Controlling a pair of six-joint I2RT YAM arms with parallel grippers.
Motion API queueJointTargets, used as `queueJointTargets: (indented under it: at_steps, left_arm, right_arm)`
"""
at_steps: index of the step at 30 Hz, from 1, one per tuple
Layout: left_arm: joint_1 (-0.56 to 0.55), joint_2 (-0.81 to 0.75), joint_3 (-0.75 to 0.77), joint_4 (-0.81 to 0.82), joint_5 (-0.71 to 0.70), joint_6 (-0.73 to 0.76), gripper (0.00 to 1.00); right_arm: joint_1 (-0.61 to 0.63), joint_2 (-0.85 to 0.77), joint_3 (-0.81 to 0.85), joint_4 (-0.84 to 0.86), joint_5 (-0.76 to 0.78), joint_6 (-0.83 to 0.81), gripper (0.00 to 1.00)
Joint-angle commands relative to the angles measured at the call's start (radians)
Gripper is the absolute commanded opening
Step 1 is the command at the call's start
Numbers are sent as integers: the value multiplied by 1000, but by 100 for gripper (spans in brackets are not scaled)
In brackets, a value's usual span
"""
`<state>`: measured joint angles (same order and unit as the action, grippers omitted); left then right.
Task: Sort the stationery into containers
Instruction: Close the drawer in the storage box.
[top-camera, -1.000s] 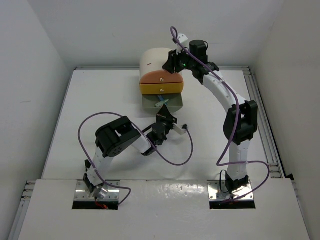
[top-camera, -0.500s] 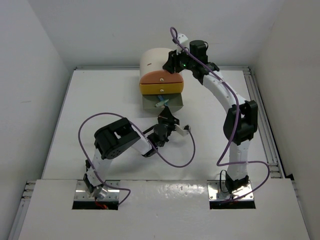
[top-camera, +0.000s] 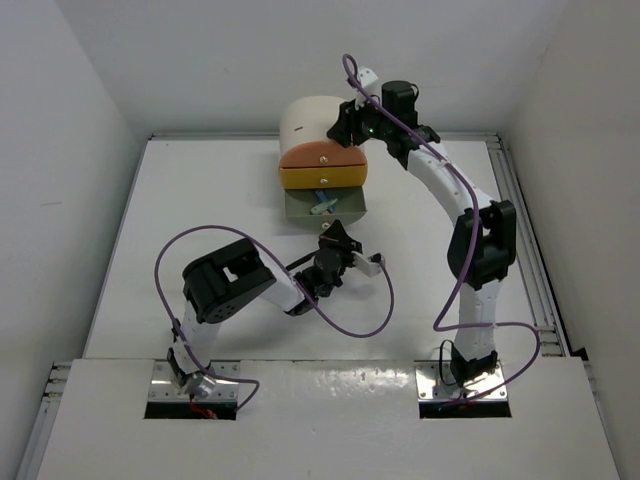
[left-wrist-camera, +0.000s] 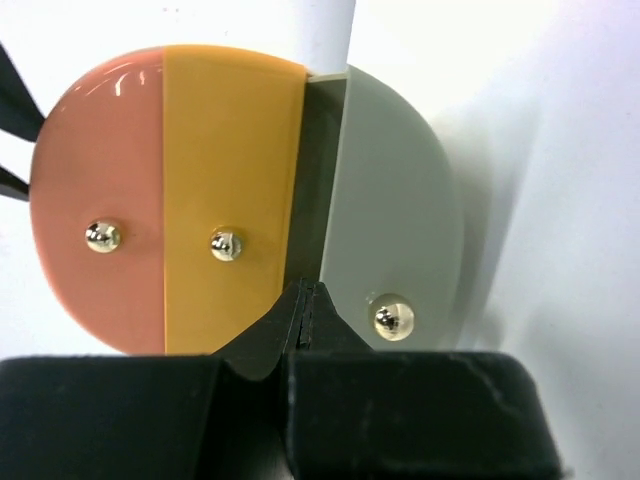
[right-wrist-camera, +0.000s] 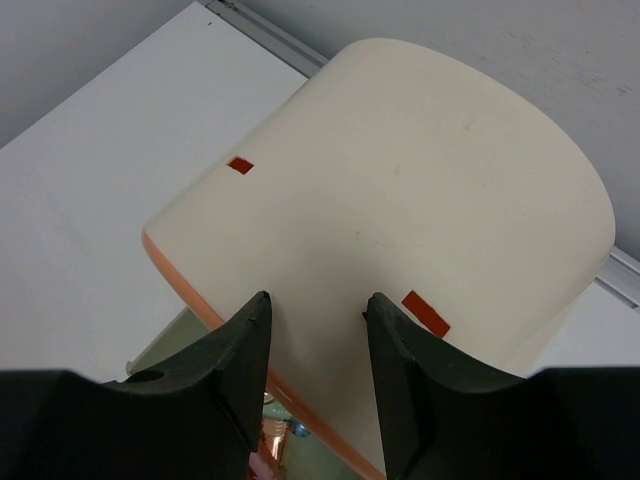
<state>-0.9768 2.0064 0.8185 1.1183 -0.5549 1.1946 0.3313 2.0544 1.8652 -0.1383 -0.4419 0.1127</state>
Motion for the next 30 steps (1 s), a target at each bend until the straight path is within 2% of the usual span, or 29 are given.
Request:
queueJointTargets:
  at_steps: [1, 20, 30]
  left_arm:
    - [-19, -8, 36, -11, 3, -43, 0]
    - [-10, 84, 117, -58, 16, -72, 0]
    - [46, 163, 180, -54, 38, -64, 0]
  right_arm:
    - [3, 18, -35, -103, -20, 2, 42]
    - [-12, 36, -51, -92, -37, -1, 43]
    - [-15, 49, -58, -90, -43, -2, 43]
